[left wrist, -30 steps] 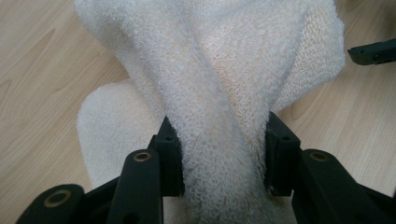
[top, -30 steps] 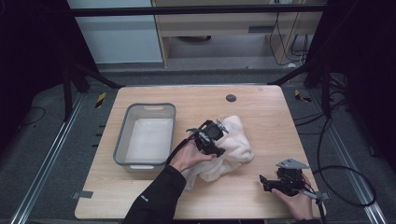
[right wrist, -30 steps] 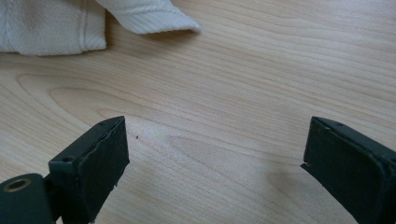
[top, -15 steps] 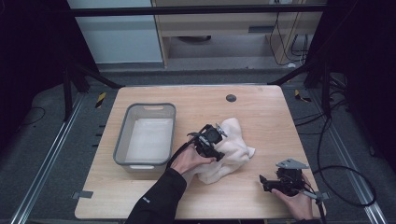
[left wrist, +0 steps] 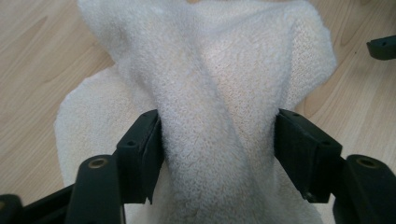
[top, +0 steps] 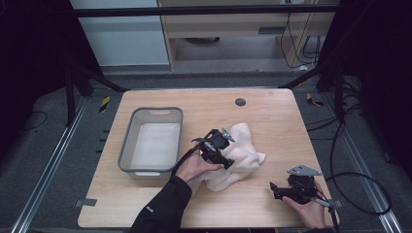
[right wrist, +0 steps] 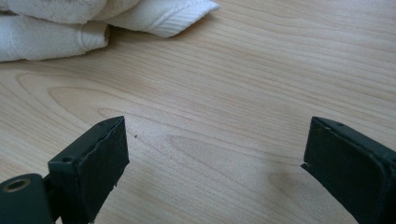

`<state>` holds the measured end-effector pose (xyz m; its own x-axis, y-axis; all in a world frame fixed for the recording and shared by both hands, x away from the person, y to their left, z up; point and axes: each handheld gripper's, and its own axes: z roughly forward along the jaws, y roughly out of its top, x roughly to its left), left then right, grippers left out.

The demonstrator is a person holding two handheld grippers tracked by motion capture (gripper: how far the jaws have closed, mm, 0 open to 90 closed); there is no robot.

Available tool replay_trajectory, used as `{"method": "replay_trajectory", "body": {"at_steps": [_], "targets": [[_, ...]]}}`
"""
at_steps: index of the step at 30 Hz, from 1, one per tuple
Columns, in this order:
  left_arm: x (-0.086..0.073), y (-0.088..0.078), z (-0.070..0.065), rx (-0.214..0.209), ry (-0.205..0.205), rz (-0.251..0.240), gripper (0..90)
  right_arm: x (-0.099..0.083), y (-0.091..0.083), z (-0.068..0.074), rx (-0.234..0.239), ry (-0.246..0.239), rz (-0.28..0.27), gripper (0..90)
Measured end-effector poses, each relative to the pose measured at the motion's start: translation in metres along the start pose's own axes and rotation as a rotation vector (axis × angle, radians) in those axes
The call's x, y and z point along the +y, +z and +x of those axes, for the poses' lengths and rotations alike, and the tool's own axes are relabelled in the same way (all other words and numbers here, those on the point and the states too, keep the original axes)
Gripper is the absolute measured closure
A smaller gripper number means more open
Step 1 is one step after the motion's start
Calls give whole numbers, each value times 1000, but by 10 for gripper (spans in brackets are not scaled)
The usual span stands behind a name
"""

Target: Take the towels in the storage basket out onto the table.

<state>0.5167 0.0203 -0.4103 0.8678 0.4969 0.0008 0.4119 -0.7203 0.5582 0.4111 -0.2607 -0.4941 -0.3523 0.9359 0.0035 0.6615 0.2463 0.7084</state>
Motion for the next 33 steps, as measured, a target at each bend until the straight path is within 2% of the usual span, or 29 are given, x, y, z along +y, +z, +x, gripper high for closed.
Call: {"method": "replay_trajectory", "body": {"at_steps": [5, 12, 19, 22, 27, 28, 33], "targets": [[-2, -12, 1, -14, -17, -42, 273, 0, 0, 0, -1, 3, 0, 64], [-14, -39, 2, 9, -24, -116, 211, 0, 0, 0, -2, 5, -2, 64], [-28, -55, 4, 35, -50, -150, 207, 0, 0, 0, -7, 2, -5, 64], [-38, -65, 6, 56, -65, -167, 206, 0, 0, 0, -6, 2, -5, 63], [-49, -75, 9, 65, -80, -194, 207, 0, 0, 0, -7, 4, -9, 60], [-56, -80, 11, 74, -95, -211, 207, 0, 0, 0, -6, 8, -10, 59], [-69, -91, 15, 107, -119, -233, 211, -1, 0, 0, -7, 5, -11, 58]]}}
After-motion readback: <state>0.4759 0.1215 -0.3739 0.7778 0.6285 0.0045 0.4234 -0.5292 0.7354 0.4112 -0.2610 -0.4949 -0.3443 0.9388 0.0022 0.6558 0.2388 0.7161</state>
